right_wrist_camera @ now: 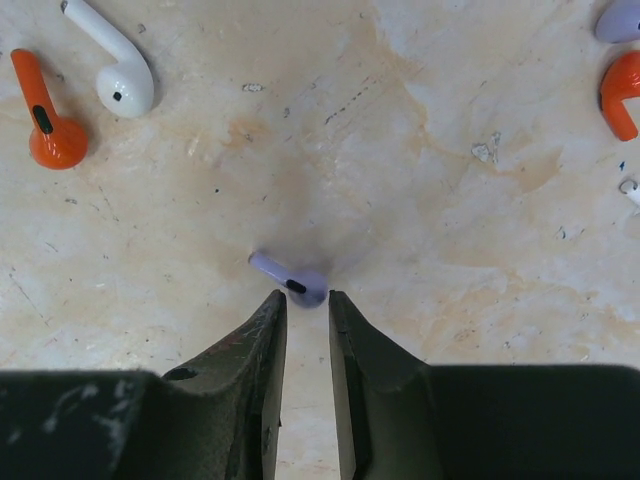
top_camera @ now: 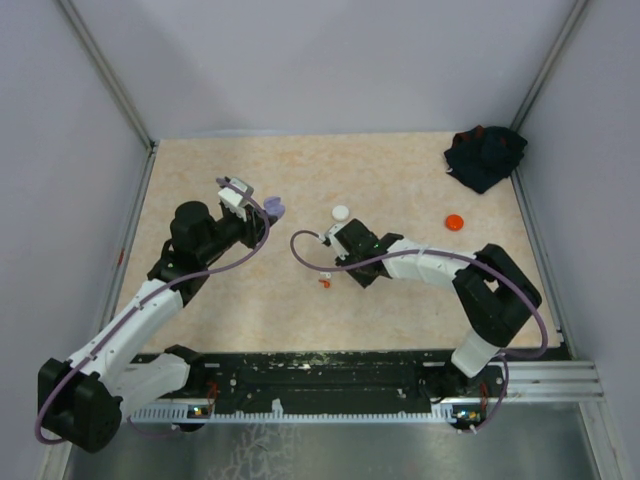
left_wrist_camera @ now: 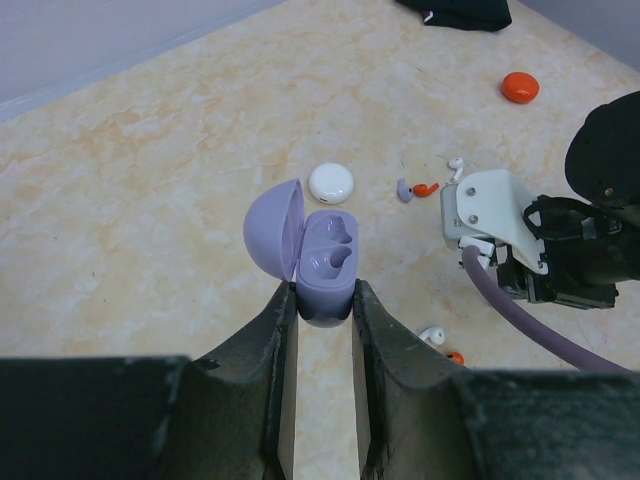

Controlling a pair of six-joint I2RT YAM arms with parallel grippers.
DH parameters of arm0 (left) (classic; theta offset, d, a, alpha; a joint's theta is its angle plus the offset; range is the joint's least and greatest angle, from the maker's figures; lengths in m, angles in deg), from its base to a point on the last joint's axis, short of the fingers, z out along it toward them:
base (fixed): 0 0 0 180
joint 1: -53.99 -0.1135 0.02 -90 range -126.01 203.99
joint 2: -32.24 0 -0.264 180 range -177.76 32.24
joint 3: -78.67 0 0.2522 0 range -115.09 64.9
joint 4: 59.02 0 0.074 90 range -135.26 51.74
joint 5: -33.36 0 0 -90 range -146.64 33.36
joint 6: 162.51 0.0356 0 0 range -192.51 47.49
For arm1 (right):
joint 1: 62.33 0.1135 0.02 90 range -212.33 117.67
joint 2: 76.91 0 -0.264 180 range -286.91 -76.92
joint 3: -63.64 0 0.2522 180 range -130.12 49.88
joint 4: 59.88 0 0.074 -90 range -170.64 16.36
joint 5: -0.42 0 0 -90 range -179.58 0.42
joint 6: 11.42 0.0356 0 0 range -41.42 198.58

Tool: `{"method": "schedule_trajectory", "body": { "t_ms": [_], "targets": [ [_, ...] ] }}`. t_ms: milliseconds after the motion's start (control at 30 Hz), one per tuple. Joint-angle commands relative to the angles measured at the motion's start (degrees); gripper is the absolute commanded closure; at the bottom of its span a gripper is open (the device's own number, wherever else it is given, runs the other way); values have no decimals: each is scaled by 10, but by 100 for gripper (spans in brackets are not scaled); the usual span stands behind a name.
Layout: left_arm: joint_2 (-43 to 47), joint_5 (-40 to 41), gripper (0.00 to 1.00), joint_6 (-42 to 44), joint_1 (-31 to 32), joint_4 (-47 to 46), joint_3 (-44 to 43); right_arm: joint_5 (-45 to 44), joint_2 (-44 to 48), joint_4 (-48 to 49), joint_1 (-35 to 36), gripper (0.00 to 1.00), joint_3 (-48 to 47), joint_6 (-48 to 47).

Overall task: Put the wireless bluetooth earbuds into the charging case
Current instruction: Pick up the earbud from the center of the board.

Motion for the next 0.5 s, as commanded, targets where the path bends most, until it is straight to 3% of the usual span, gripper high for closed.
{"method": "schedule_trajectory", "body": {
  "t_ms": [0, 467],
  "targets": [
    [11, -11, 99, -2, -5, -20, 1, -14, -6, -1, -7, 74, -34, -9],
    [11, -15, 99, -2, -6, -20, 1, -36, -23, -14, -15, 72, -40, -3]
  ]
}}
